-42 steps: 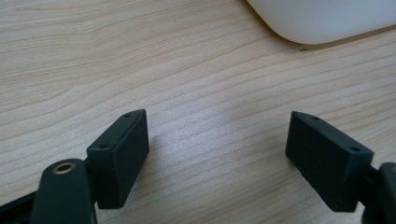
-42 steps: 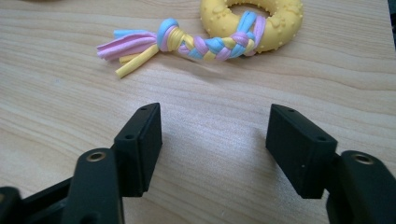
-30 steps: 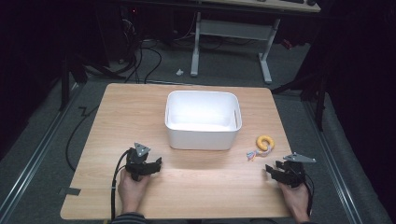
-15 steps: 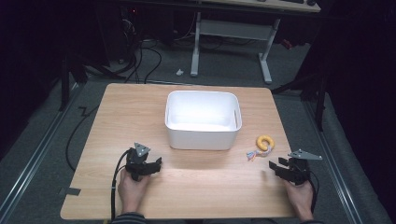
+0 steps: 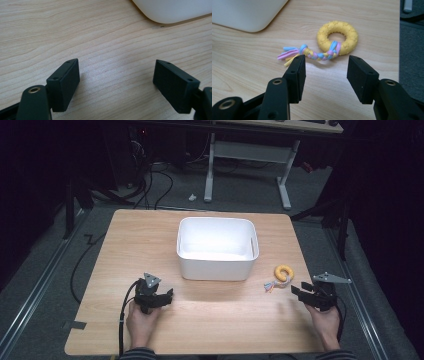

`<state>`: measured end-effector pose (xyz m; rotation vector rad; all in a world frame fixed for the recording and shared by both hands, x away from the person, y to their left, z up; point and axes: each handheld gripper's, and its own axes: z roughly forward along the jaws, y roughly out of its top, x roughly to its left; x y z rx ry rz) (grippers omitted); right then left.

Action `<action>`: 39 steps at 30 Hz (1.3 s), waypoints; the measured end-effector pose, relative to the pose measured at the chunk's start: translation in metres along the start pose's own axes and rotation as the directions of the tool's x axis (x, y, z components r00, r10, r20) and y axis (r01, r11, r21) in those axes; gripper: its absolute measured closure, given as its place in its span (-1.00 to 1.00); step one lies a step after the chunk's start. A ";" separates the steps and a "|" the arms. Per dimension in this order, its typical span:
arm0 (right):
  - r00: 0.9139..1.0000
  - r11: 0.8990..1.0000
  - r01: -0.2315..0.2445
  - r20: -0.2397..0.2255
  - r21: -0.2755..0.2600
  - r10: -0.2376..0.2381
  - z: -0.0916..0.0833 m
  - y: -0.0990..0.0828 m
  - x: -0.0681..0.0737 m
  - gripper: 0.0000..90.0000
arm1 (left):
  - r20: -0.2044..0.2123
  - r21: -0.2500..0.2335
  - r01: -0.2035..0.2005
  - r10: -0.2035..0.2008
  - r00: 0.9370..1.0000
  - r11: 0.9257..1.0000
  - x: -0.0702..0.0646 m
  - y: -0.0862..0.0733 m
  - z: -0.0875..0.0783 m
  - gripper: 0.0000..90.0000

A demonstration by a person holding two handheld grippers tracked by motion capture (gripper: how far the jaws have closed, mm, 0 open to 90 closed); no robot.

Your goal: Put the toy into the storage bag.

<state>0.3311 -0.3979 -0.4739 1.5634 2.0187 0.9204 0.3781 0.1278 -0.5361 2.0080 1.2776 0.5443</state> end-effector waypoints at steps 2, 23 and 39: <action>1.000 1.000 0.008 0.007 -0.008 -0.008 -0.002 0.004 -0.001 0.10 | 0.000 0.000 0.000 0.000 1.000 1.000 0.000 0.000 0.000 -0.52; 0.998 0.999 0.053 0.044 -0.002 -0.053 -0.004 0.047 -0.005 0.15 | 0.000 0.000 0.000 0.000 1.000 1.000 0.000 0.000 0.000 -0.52; 0.995 0.996 0.085 0.053 0.041 -0.087 0.012 0.074 -0.002 0.18 | 0.000 0.000 0.000 0.000 1.000 1.000 0.000 0.000 0.000 -0.52</action>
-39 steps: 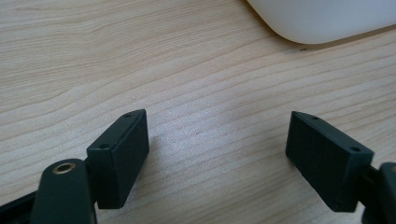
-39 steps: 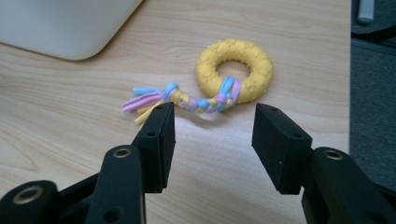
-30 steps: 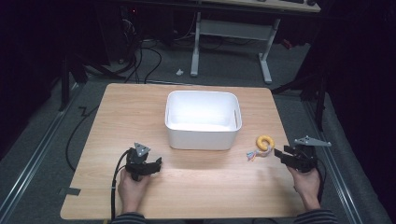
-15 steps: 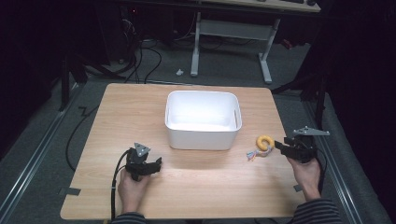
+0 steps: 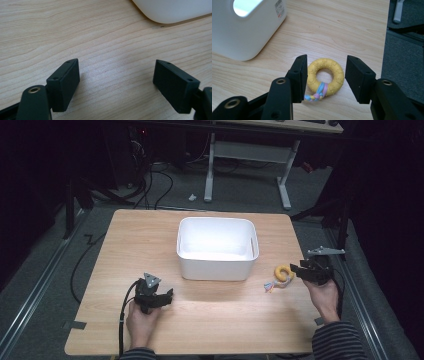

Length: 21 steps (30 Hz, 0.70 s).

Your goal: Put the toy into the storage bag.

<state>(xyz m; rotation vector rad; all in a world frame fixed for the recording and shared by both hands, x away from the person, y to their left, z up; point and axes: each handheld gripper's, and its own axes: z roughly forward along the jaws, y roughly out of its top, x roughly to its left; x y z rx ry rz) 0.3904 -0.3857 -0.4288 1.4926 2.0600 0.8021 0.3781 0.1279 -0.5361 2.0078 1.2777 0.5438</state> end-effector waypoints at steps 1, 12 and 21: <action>1.000 1.000 0.002 0.001 0.004 -0.002 0.002 0.002 0.000 0.18 | 0.000 0.000 0.000 0.000 1.000 1.000 0.000 0.000 0.000 -0.52; 1.000 0.998 0.014 -0.001 0.057 -0.014 0.025 0.016 0.002 0.17 | 0.001 0.000 0.001 -0.001 1.000 1.000 0.000 0.000 0.000 -0.51; 1.000 0.993 -0.024 0.001 0.116 0.024 0.044 0.019 -0.004 0.17 | 0.000 0.000 0.001 -0.001 1.000 1.000 0.000 0.000 0.000 -0.51</action>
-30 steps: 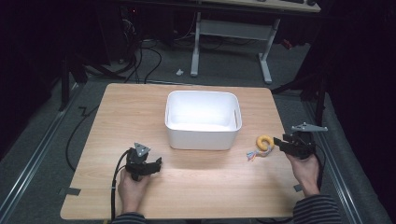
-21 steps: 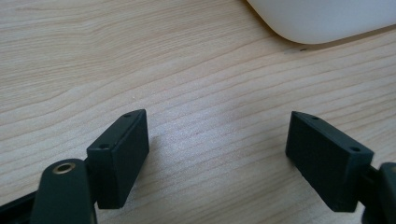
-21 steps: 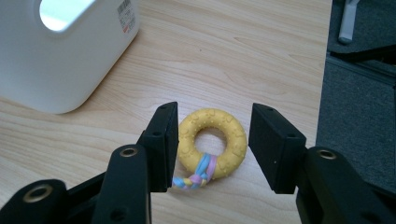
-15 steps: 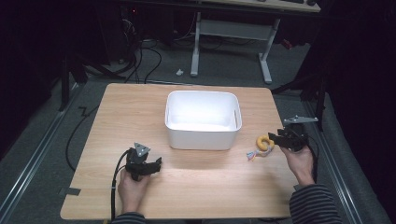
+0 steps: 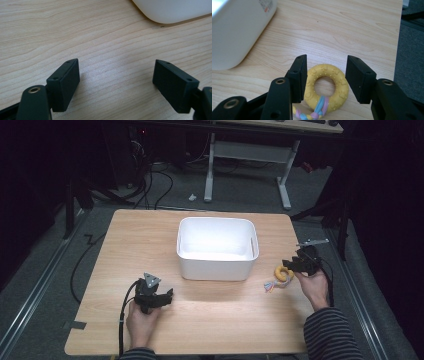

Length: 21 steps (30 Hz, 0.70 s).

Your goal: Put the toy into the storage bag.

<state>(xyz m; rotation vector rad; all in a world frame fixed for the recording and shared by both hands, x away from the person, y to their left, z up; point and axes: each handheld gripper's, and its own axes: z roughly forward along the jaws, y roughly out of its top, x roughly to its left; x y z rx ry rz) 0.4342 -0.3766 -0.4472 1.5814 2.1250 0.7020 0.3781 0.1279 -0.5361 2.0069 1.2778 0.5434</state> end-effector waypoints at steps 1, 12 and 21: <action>1.000 1.000 0.000 0.003 0.008 0.000 0.003 0.000 0.000 0.17 | 0.000 0.000 0.000 0.000 1.000 1.000 0.000 0.000 0.000 -0.51; 0.998 0.994 0.004 0.060 0.105 -0.010 0.023 0.001 -0.004 0.17 | 0.000 0.000 -0.001 0.001 1.000 1.000 0.000 0.000 0.000 -0.52; 0.998 0.987 -0.019 0.062 0.161 0.009 0.036 -0.003 -0.008 0.19 | -0.001 0.000 -0.001 0.001 1.000 1.000 0.000 0.000 0.000 -0.52</action>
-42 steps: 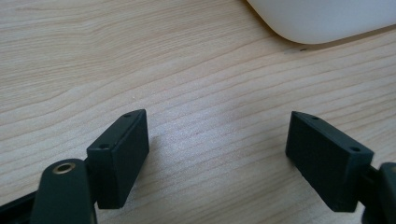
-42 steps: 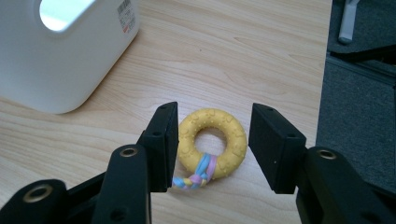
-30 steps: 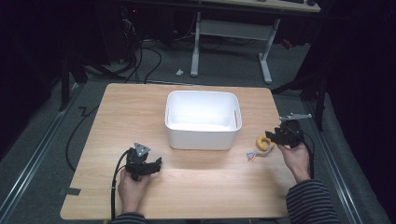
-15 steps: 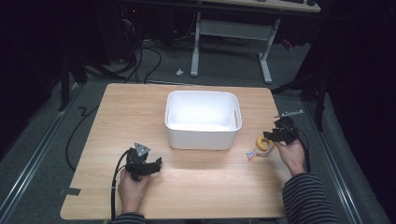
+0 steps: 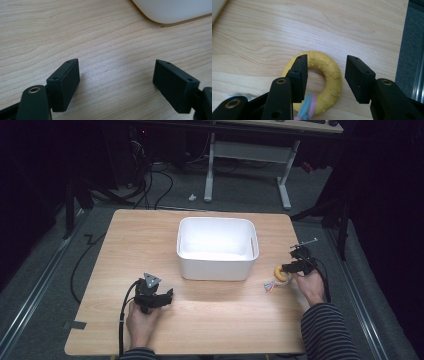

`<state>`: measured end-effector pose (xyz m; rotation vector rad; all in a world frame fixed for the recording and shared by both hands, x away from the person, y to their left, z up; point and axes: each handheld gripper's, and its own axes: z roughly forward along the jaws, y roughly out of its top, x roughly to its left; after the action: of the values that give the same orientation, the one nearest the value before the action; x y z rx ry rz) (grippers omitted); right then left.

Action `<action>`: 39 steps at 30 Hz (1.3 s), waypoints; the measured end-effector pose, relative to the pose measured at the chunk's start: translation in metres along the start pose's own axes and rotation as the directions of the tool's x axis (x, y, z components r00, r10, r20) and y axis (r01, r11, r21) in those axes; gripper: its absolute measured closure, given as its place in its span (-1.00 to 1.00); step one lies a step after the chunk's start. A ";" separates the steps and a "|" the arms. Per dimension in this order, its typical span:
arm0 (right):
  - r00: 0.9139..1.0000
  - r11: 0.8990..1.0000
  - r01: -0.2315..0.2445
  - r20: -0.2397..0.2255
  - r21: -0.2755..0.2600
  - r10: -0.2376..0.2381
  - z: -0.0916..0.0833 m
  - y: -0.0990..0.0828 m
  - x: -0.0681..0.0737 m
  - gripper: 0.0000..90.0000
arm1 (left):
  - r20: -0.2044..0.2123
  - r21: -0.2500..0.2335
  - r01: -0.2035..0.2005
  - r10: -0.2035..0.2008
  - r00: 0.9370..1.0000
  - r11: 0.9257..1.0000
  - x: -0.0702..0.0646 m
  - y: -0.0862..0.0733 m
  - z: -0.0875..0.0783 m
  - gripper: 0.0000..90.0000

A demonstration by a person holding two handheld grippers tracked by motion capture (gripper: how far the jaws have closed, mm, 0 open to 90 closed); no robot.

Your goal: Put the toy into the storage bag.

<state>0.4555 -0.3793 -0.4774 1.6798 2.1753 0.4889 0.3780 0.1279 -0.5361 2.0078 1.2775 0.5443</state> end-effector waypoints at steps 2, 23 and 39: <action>1.000 1.000 -0.006 -0.002 0.004 0.006 0.001 -0.002 -0.002 0.19 | 0.000 0.000 0.000 0.000 1.000 1.000 0.000 0.000 0.000 -0.52; 1.000 0.995 -0.003 -0.010 0.098 0.004 0.017 -0.007 -0.008 0.44 | -0.001 0.000 -0.001 0.001 1.000 1.000 0.000 0.000 0.000 -0.52; 0.999 0.998 0.023 -0.044 0.059 -0.020 0.008 -0.008 -0.006 0.50 | -0.002 0.001 -0.002 0.002 1.000 1.000 0.000 0.000 0.000 -0.52</action>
<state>0.4542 -0.3867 -0.4872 1.6895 2.2575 0.4624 0.3779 0.1277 -0.5361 2.0100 1.2769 0.5471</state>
